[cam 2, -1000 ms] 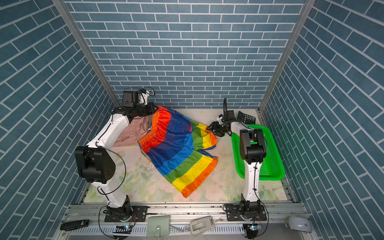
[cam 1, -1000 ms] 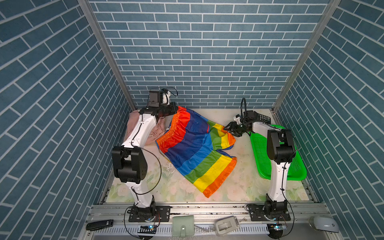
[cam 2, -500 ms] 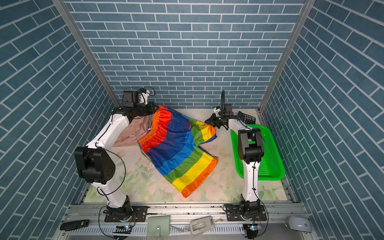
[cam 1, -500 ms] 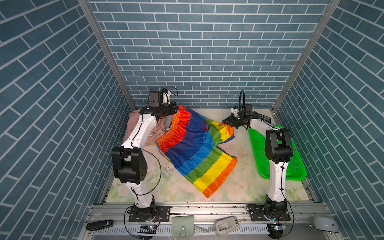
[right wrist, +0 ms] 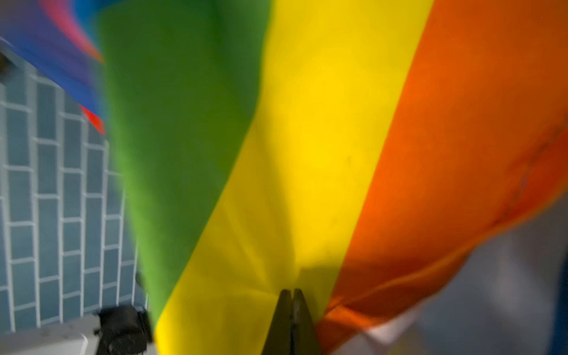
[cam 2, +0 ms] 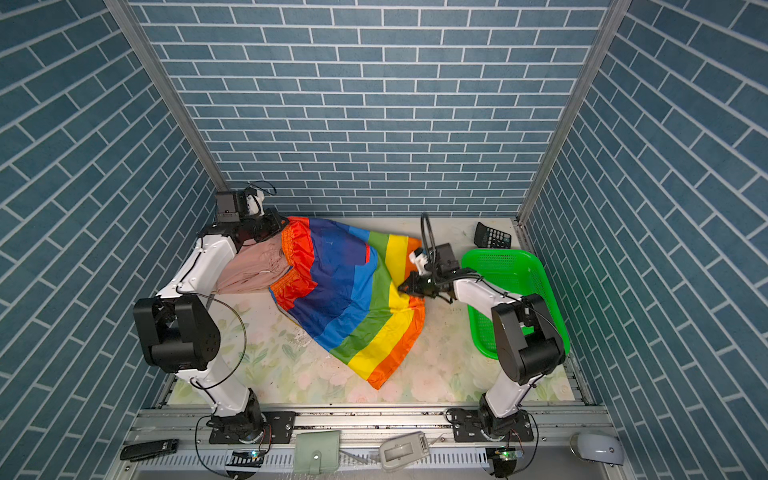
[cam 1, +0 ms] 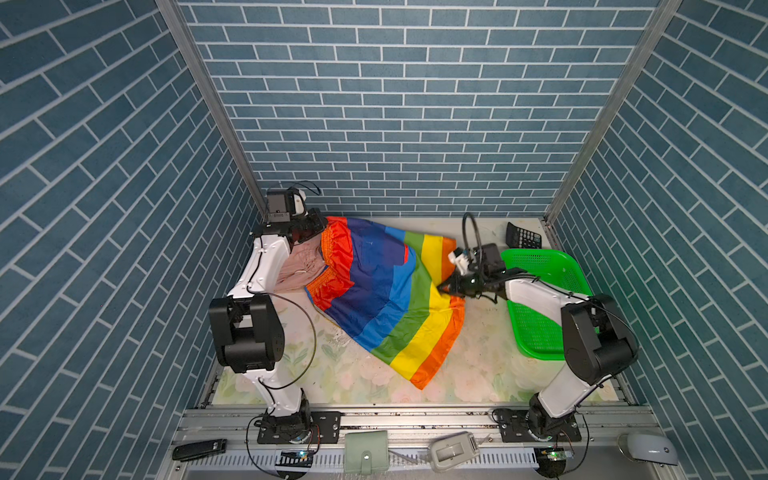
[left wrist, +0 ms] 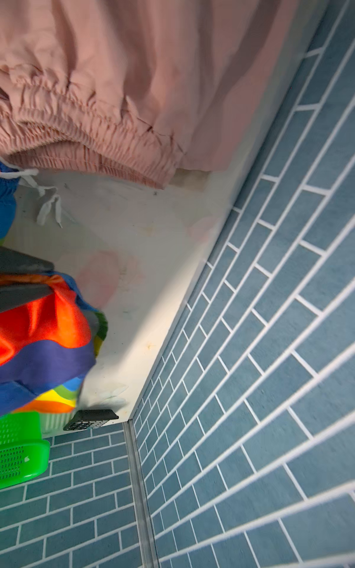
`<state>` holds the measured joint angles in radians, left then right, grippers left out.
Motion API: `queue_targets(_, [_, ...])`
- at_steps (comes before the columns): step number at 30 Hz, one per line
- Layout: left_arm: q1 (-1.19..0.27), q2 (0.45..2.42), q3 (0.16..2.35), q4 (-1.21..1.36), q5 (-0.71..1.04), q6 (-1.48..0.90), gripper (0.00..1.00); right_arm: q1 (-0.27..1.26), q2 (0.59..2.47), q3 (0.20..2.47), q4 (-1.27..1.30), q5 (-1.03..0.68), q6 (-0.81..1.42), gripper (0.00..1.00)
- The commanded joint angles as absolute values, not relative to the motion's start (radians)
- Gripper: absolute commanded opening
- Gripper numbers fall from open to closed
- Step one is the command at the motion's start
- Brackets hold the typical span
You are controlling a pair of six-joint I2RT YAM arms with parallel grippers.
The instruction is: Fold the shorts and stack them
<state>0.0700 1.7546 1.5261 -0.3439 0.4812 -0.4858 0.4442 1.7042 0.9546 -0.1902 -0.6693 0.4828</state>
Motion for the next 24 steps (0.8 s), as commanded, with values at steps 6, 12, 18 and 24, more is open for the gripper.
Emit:
queue_targets(6, [0.064, 1.715, 1.450, -0.321, 0.544, -0.472, 0.00, 0.334, 1.621, 1.108, -0.370, -0.545, 0.395, 0.71])
queue_targets(12, [0.063, 1.701, 1.430, -0.328, 0.548, -0.460, 0.00, 0.257, 1.871, 1.349, -0.385, -0.518, 0.442, 0.78])
queue_targets(18, [0.059, 1.710, 1.427, -0.330, 0.558, -0.459, 0.00, 0.258, 2.093, 1.526, -0.333, -0.543, 0.497, 0.74])
queue_targets(24, [0.051, 1.717, 1.418, -0.322, 0.565, -0.455, 0.00, 0.261, 2.221, 1.611, -0.282, -0.574, 0.552, 0.57])
